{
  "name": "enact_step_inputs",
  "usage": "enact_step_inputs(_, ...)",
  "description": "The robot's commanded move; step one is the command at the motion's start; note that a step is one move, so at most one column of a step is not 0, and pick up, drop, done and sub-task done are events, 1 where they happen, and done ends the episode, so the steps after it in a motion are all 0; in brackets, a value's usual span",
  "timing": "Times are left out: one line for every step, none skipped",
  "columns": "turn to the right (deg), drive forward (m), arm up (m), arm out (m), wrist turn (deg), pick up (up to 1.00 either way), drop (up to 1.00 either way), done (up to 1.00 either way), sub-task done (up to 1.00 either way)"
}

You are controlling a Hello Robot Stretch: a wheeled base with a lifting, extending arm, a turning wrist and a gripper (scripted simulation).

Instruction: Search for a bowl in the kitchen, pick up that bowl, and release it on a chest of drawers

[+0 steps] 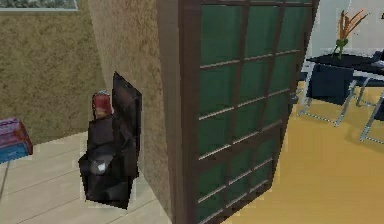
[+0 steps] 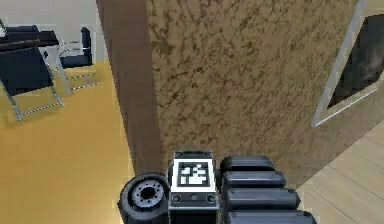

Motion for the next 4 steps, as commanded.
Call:
enact_step_inputs(-27.0, 0.0, 0.0, 0.0, 0.0, 0.0, 0.0, 0.0, 0.0)
enact_step_inputs(0.0, 0.15, 0.0, 0.0, 0.0, 0.0, 0.0, 0.0, 0.0)
enact_step_inputs(45.0, 0.0, 0.0, 0.0, 0.0, 0.0, 0.0, 0.0, 0.0)
enact_step_inputs(36.0, 0.0, 0.0, 0.0, 0.0, 0.0, 0.0, 0.0, 0.0)
